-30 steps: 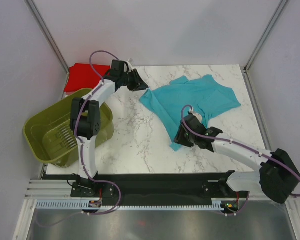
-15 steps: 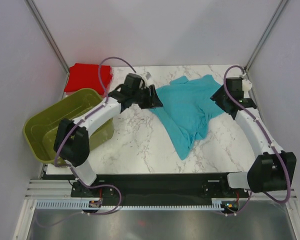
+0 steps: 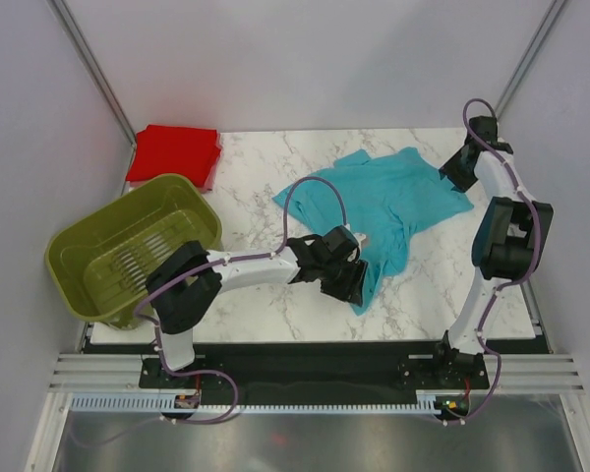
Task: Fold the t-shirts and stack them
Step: Flatten the tshirt out
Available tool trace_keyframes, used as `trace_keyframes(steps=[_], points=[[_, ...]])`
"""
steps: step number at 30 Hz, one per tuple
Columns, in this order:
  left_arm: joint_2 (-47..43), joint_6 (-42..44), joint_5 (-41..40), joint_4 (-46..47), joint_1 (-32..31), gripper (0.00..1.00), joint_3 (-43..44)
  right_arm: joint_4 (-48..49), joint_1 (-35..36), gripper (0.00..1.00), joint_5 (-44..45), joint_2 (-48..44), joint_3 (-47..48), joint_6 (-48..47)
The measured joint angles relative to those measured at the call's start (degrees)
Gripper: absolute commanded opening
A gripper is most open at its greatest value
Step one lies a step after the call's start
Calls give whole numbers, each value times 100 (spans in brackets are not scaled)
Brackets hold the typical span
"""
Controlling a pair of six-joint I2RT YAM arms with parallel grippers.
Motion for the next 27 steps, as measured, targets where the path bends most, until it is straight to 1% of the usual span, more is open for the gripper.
trace_keyframes(steps=[2, 5, 8, 12, 14, 20, 25, 27], points=[[164, -7, -157, 11, -136, 56, 17, -153, 26, 54, -57, 361, 516, 11], [284, 33, -426, -4, -369, 56, 81, -232, 87, 56, -107, 894, 1370, -350], [470, 76, -549, 44, -551, 56, 321, -79, 162, 55, -240, 1156, 1759, -831], [767, 125, -553, 103, -625, 56, 610, 151, 221, 55, -833, 1325, 1790, -1440], [918, 157, -577, 131, -640, 55, 721, 227, 238, 55, -944, 1401, 1781, -1696], [1204, 175, -713, 195, -640, 49, 820, 734, 286, 56, -883, 1410, 1290, -2463], [1207, 243, -859, 197, -649, 44, 822, 920, 295, 53, -907, 1462, 1250, -2983], [1207, 273, -872, 197, -649, 44, 820, 1023, 295, 53, -903, 1504, 1252, -3112]])
